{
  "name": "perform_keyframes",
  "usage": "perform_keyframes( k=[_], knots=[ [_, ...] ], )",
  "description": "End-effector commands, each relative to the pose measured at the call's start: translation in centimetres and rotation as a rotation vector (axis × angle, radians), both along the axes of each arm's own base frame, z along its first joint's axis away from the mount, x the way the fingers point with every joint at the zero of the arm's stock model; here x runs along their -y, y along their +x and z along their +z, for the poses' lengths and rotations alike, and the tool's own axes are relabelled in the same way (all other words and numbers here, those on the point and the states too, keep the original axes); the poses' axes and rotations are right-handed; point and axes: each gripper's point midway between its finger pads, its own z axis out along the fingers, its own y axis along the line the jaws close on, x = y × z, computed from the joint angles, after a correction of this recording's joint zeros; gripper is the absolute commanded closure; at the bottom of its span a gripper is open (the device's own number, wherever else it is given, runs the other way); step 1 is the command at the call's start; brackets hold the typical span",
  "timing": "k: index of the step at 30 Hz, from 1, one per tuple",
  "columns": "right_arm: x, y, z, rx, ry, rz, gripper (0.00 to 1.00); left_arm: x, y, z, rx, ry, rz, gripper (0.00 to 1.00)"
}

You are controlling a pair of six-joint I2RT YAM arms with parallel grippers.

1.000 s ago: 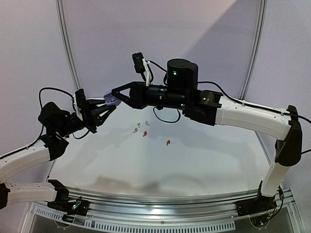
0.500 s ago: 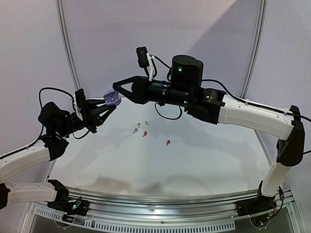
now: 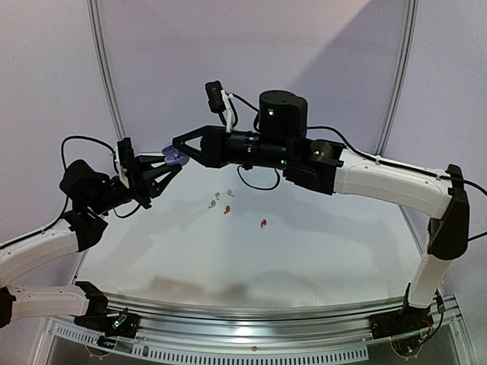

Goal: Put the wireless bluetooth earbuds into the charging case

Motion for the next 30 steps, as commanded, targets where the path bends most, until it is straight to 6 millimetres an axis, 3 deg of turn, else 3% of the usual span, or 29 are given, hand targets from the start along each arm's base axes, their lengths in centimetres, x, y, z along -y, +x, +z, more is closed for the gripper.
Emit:
perform_keyframes(
  k=[1,12,23,30],
  knots=[
    [-0.9,0.3,-1.5,-0.019,-0.046,0.011,1.00,0.2,-0.5,0.4,0.006,-0.009,-0.016,1.00],
    [0.1,0.5,-1.7,-0.001,-0.088,-0.020,1.00,0.2,-0.4,0.6,0.019,-0.010,-0.010,1.00],
    [1.2,-0.2,2.1,0.053,-0.009,-0.014,1.00,0.3,-0.3,0.1,0.008,0.000,-0.015,1.00],
    [1.2,-0.2,1.1,0.045,-0.041,-0.019,1.00,0.3,-0.3,0.3,0.013,0.000,-0.012,1.00]
  ],
)
